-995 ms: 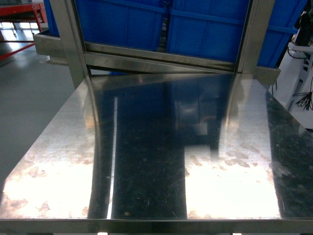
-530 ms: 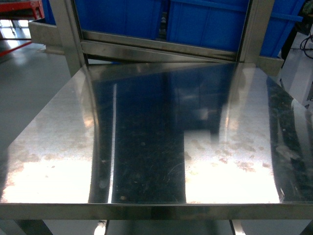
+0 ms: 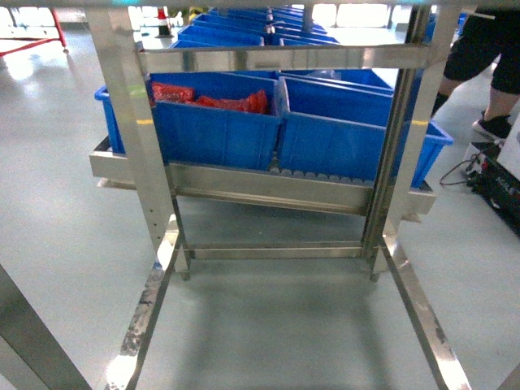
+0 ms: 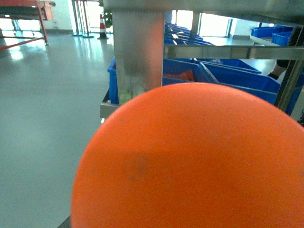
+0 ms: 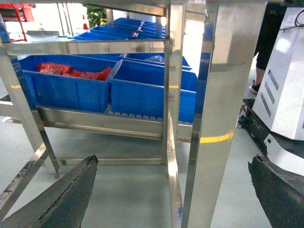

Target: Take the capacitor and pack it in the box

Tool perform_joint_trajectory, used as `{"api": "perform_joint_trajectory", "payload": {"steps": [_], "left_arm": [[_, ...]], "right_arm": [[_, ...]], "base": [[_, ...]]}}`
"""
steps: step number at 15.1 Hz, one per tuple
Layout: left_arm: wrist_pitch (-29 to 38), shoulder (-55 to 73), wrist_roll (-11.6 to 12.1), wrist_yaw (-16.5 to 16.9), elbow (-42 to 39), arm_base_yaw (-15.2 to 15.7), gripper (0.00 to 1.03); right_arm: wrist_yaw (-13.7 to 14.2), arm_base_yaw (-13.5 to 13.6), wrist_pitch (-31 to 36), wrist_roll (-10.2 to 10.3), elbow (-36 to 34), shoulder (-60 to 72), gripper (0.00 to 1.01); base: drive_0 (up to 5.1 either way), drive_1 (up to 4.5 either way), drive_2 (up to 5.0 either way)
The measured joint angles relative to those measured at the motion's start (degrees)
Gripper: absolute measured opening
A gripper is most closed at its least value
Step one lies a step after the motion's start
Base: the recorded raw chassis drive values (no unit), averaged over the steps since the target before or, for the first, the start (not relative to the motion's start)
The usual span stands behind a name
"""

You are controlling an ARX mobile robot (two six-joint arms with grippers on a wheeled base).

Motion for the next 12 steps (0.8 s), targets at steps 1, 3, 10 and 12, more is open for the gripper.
{"api": "perform_joint_trajectory", "payload": {"steps": [1,3,10,12], "left_arm": [[0.0,0.0,0.0,0.1,0.0,0.0,0.44],[0.0,0.0,0.0,0.0,0.0,0.0,0.44],[0.0,0.0,0.0,-0.1,0.0,0.0,0.44],[0.0,0.0,0.1,0.0,0.0,0.0,0.44]], "right_arm": [[0.0,0.0,0.0,0.0,0.0,0.0,0.98],[0.0,0.0,0.0,0.0,0.0,0.0,0.98],[0.0,0.0,0.0,0.0,0.0,0.0,0.98],[0.0,0.0,-0.1,0.0,0.0,0.0,0.98]], "base": [[0.0,0.00,0.0],[0.0,0.00,0.0],[0.0,0.00,0.0],[0.0,0.00,0.0]]}}
